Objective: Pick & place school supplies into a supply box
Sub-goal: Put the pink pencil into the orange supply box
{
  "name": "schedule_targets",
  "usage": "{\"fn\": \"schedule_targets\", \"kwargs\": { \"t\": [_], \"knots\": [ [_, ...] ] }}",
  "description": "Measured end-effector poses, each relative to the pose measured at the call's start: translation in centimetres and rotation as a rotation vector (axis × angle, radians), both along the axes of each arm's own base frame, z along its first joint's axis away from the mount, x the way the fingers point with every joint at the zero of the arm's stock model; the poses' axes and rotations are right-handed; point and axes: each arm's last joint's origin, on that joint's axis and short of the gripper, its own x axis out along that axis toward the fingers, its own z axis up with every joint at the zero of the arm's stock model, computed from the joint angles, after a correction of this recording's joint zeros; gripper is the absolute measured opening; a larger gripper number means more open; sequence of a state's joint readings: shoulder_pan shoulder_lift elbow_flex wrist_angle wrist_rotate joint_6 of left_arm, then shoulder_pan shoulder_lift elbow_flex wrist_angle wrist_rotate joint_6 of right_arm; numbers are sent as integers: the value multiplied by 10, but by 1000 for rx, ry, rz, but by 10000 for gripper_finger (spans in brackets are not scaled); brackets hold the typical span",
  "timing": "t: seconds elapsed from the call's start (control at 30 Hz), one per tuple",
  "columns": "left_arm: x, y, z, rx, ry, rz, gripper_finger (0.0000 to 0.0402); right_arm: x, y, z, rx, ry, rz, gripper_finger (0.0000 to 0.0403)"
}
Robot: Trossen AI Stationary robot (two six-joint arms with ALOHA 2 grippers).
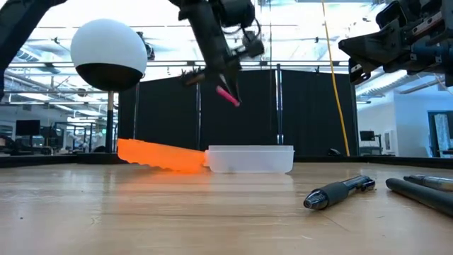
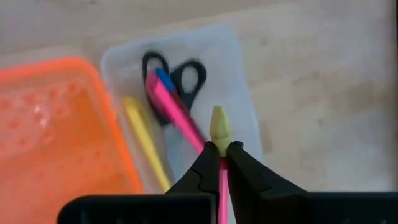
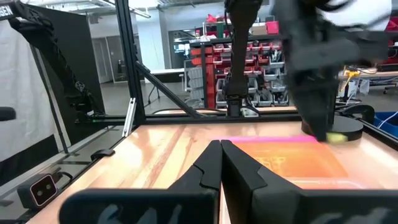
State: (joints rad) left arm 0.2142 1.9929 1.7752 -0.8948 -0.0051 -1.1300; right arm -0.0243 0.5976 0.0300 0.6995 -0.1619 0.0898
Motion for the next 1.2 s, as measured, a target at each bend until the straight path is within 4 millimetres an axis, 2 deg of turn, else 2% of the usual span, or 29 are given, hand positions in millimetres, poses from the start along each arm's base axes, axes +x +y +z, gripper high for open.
{"fn": "schedule_targets", "kwargs": {
  "t": [0.13, 0.3, 0.47, 0.67, 0.83, 1.07, 1.2],
  "knots": [
    [7, 17, -22, -19, 21, -13, 15, 0, 0, -1, -4, 7, 0, 0],
    [15, 25, -57, -37, 110, -17, 10, 1, 0, -2, -4, 15, 0, 0],
    [17, 35, -75, -52, 147, 8, 19, 1, 0, -2, -4, 16, 0, 0],
    [15, 46, -80, -35, 158, 44, 10, 1, 0, -2, 0, 13, 0, 0],
    [12, 55, -80, -25, 165, 75, 24, 1, 0, -2, 0, 13, 1, 0],
    [15, 49, -98, -27, 222, 76, 10, 1, 0, -2, 3, 16, 4, 0],
    [17, 46, -103, -31, 234, 73, 21, 1, 1, -2, 1, 17, 27, 0]
  ]
}}
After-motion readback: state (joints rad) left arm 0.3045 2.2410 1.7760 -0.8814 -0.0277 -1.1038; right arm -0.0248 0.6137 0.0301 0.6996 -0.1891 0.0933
